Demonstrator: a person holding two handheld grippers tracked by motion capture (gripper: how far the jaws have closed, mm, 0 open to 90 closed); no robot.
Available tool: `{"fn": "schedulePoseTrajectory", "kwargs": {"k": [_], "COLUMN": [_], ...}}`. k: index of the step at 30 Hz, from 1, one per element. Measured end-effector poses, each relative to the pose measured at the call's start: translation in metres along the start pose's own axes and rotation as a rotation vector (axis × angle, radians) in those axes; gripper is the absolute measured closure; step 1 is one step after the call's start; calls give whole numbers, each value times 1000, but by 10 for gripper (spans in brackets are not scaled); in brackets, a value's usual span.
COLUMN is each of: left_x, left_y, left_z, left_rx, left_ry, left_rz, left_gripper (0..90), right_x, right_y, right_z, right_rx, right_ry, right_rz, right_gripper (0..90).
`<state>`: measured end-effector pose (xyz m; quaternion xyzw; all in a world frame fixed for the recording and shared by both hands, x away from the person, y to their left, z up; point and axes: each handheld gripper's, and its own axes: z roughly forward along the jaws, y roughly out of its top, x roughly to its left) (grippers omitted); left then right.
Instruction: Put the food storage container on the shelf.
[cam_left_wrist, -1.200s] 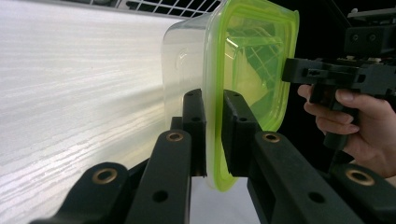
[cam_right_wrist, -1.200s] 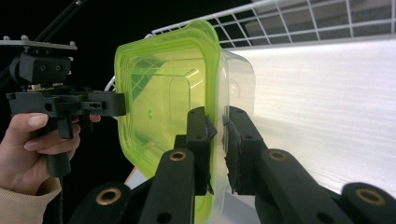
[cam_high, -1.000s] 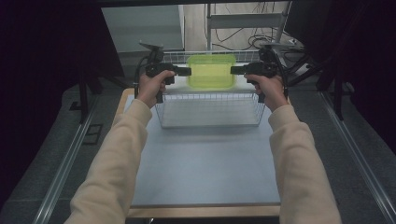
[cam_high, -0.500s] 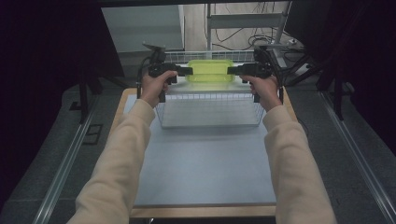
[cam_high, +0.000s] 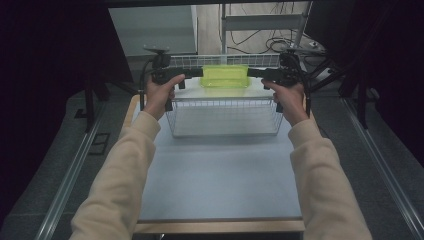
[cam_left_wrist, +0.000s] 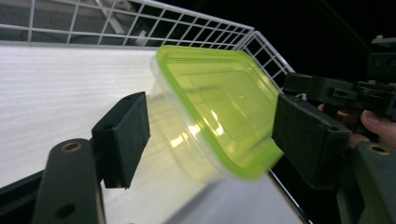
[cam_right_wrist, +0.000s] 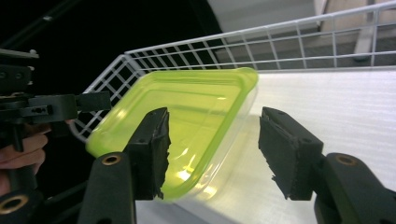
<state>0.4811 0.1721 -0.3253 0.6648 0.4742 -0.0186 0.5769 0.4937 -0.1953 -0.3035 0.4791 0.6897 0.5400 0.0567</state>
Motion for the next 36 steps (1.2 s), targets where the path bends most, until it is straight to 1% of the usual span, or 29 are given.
{"fn": "schedulePoseTrajectory", "kwargs": {"k": [1, 3, 4, 5, 7, 8, 9, 11, 12, 13, 15, 17, 18, 20, 21, 22, 23, 25, 26, 28, 29, 32, 35, 36], "left_x": [-3, -9, -12, -17, -23, -26, -29, -33, -34, -35, -37, -38, -39, -38, -38, -37, -37, -36, -36, -36, -36, -35, -33, -32], "left_y": [-4, -13, -17, -25, -37, -46, -52, -70, -78, -87, -104, -123, -130, -148, -154, -164, -171, -185, -189, -199, -201, -202, -204, -205], "left_z": [-4, -12, -15, -21, -30, -36, -39, -47, -51, -54, -60, -64, -65, -67, -67, -67, -66, -65, -64, -62, -62, -62, -65, -65], "left_rx": [1, 9, 13, 15, 11, 6, 7, 2, 2, 5, 7, 15, 14, 28, 35, 49, 56, 81, 88, 108, 109, 102, 91, 90], "left_ry": [4, 7, 11, 16, 17, 15, 14, 20, 15, 12, 16, 21, 22, 29, 29, 27, 26, 29, 31, 23, 20, 17, 16, 19], "left_rz": [17, 49, 62, 85, 111, 127, 136, 155, 162, 169, 195, 219, 217, 237, 245, 249, 250, 270, 268, 270, 266, 260, 250, 249], "left_gripper": [270, 268, 262, 262, 261, 261, 262, 262, 261, 261, 261, 260, 260, 260, 260, 259, 259, 259, 259, 259, 259, 259, 258, 258], "right_x": [2, 4, 6, 7, 10, 11, 12, 12, 12, 12, 11, 9, 7, 3, 0, -2, -5, -10, -12, -14, -15, -13, -10, -9], "right_y": [-3, -9, -15, -19, -29, -35, -44, -56, -70, -70, -86, -102, -111, -125, -135, -141, -152, -167, -174, -183, -187, -189, -192, -193], "right_z": [-5, -14, -20, -23, -34, -40, -47, -56, -66, -66, -74, -81, -85, -88, -90, -91, -92, -92, -92, -91, -92, -93, -95, -95], "right_rx": [-8, -8, -13, -9, -12, -13, -16, -18, -17, -17, -14, -15, -12, -8, -2, 0, 4, 19, 24, 32, 32, 14, -11, -5], "right_ry": [11, 22, 33, 36, 52, 58, 65, 77, 94, 94, 96, 100, 103, 108, 110, 109, 111, 102, 97, 94, 92, 83, 88, 83], "right_rz": [-15, -40, -60, -70, -91, -104, -120, -135, -155, -155, -189, -207, -209, -213, -211, -209, -209, -213, -220, -226, -232, -255, -263, -273], "right_gripper": [414, 407, 401, 394, 385, 380, 374, 358, 341, 341, 326, 314, 305, 296, 289, 288, 287, 280, 279, 272, 268, 251, 216, 199]}}
